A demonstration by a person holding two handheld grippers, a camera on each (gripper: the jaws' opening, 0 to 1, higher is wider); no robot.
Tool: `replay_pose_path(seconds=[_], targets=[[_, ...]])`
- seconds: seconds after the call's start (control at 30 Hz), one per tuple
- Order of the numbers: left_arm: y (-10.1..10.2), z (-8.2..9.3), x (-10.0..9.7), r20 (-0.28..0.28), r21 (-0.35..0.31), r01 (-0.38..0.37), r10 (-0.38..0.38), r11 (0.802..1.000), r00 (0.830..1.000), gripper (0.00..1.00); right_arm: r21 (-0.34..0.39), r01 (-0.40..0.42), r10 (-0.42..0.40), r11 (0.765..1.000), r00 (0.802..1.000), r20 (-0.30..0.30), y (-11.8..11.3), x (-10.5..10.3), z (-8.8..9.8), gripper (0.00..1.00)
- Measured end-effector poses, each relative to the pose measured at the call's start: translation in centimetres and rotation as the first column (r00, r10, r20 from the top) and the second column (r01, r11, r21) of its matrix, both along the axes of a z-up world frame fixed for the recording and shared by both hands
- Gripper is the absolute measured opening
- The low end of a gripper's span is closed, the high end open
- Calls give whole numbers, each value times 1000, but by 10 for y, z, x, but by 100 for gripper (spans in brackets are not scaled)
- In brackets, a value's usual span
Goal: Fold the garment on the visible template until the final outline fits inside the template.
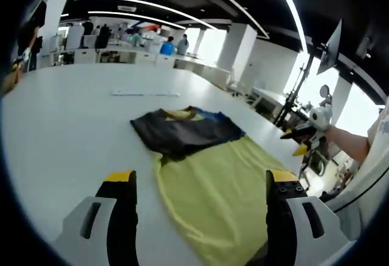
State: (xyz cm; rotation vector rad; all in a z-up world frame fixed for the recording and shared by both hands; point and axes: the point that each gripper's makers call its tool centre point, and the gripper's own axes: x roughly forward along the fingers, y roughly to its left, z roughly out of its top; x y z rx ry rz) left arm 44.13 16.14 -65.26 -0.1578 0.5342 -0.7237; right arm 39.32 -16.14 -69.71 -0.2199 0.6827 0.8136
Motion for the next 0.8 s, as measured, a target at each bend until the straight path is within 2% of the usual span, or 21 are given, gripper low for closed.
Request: replay_pose_path(seconds=[0.8], targets=[[13,-11,-37,-33,4,3,-3,1000,999,82,-2,-17,17,1000,1000,-10,14,-15,-3,55]])
